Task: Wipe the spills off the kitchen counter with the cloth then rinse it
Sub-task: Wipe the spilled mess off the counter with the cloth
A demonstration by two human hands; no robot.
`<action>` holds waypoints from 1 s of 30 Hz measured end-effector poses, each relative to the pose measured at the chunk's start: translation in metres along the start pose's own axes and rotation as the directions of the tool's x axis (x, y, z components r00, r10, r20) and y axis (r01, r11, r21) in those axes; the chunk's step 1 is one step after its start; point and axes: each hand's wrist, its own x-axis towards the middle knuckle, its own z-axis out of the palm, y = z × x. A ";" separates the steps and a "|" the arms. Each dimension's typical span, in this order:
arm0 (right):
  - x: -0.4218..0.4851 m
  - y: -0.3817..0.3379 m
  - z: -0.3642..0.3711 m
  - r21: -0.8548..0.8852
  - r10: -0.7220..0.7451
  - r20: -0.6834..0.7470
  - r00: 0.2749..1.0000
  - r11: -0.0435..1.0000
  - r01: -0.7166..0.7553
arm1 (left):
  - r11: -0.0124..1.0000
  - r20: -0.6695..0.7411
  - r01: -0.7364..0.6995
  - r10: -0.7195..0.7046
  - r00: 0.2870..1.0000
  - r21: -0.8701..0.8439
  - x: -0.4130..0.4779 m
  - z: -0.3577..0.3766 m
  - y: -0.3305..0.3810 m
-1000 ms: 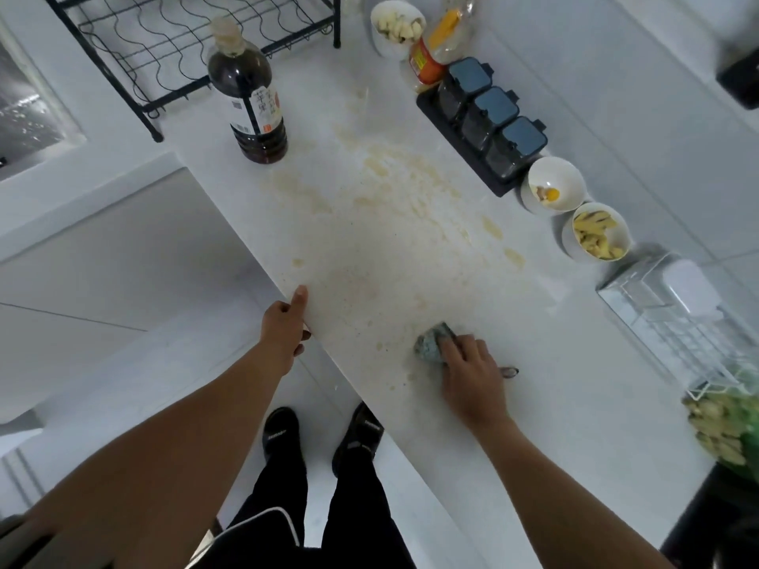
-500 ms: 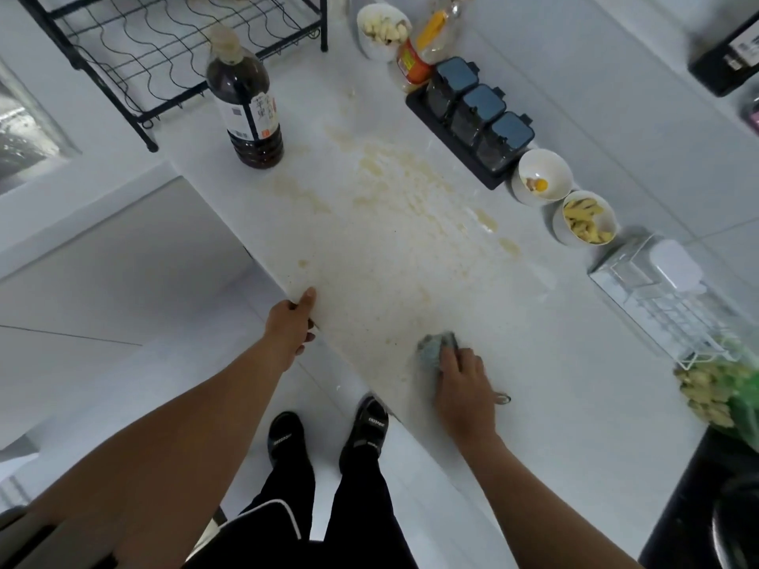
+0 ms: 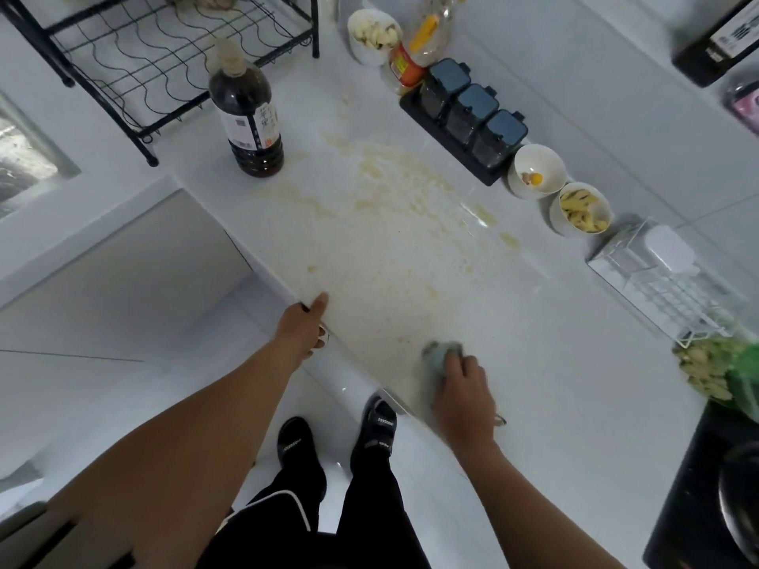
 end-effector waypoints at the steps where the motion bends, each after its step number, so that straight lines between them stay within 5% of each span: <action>1: -0.006 -0.004 0.004 -0.050 -0.184 0.032 0.982 0.981 0.185 | 1.000 0.007 0.001 -0.001 1.000 0.006 0.000 0.000 0.000; 3: -0.001 0.005 0.004 -0.089 -0.386 0.068 0.920 0.916 0.391 | 1.000 0.021 0.002 -0.002 1.000 0.019 0.000 -0.002 0.001; 5: 0.006 0.010 -0.002 -0.012 -0.092 0.045 0.995 0.996 0.093 | 0.999 0.025 -0.002 0.001 1.000 0.038 0.001 -0.004 0.001; 7: 0.006 0.001 0.002 0.019 0.190 -0.031 0.981 0.982 -0.190 | 0.998 0.031 0.003 -0.004 0.999 0.062 0.002 -0.007 0.003; 9: 0.003 -0.016 0.005 -0.038 -0.093 0.012 0.996 0.995 0.093 | 0.996 0.050 0.017 -0.021 0.999 0.084 0.002 -0.010 0.004; 11: 0.010 -0.011 0.007 -0.085 -0.386 0.057 0.921 0.917 0.389 | 0.995 0.062 0.026 -0.032 0.998 0.101 0.001 -0.010 0.006; 15: 0.033 0.008 -0.001 0.050 0.041 -0.018 0.999 0.998 -0.040 | 0.994 0.066 0.049 -0.056 0.996 0.098 0.000 -0.011 0.010; 19: 0.057 0.053 -0.010 0.004 -0.448 0.086 0.890 0.893 0.449 | 0.990 0.084 0.127 -0.132 0.988 0.055 -0.004 -0.009 0.014; 21: 0.089 0.086 -0.024 -0.004 -0.332 0.080 0.940 0.943 0.333 | 0.983 0.083 0.182 -0.182 0.980 0.015 -0.007 -0.009 0.014; 23: 0.133 0.122 -0.036 0.002 -0.063 0.020 0.998 0.998 0.063 | 0.976 0.076 0.217 -0.214 0.974 -0.031 -0.007 -0.008 0.015; 25: 0.178 0.147 -0.048 0.050 0.159 0.005 0.987 0.986 -0.159 | 0.970 0.056 0.234 -0.231 0.971 -0.060 -0.009 -0.007 0.013; 30: 0.261 0.159 -0.066 0.126 0.304 0.019 0.953 0.944 -0.304 | 0.950 -0.042 0.255 -0.267 0.963 -0.179 -0.013 0.014 0.011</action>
